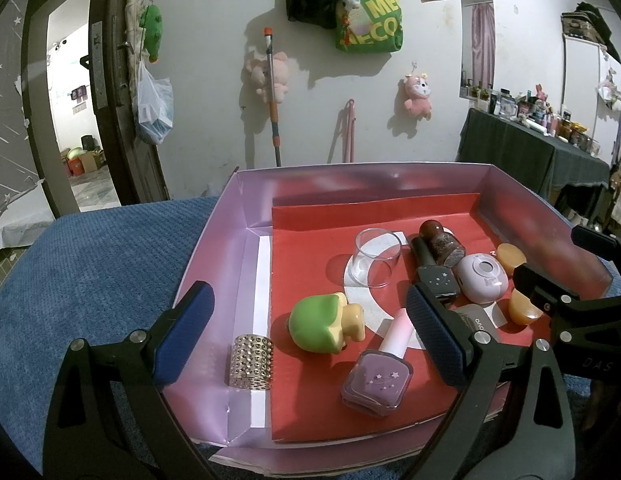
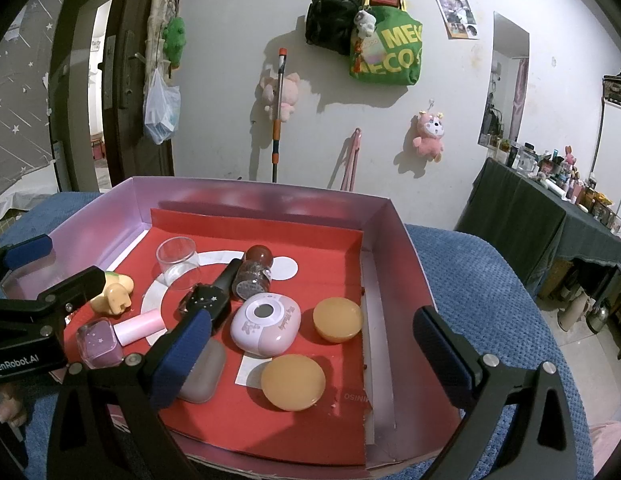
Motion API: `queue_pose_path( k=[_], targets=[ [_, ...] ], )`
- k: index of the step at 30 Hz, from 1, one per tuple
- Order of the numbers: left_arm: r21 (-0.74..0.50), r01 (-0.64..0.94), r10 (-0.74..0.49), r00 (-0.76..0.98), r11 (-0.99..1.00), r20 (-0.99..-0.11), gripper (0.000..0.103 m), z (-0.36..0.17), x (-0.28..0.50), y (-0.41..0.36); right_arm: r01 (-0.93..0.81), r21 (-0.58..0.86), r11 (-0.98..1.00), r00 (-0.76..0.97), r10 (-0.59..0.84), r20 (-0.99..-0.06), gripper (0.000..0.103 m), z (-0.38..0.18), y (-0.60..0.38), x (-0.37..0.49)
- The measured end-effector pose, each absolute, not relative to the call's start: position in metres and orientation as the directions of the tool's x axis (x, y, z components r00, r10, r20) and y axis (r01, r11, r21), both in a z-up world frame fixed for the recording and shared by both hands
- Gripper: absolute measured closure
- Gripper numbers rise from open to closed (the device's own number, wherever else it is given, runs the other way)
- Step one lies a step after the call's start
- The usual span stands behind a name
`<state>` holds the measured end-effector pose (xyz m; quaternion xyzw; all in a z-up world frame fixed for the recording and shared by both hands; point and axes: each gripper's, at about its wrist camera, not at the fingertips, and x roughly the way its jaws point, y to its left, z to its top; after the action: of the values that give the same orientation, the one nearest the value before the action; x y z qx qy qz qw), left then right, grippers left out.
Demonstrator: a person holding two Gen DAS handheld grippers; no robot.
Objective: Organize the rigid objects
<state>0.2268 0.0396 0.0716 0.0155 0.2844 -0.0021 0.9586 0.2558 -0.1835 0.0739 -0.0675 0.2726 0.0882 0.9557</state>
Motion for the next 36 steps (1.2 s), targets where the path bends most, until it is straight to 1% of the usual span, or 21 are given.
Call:
queue_pose_path(
  k=[36],
  targets=[
    [0.029,0.017,0.001,0.836,0.999,-0.549,0.005,0.0706,0.2267,0.0391,-0.205,-0.083,0.975,0.833,0.129,-0.538,0.0,0.0761,-0.1832,0.2569]
  ],
)
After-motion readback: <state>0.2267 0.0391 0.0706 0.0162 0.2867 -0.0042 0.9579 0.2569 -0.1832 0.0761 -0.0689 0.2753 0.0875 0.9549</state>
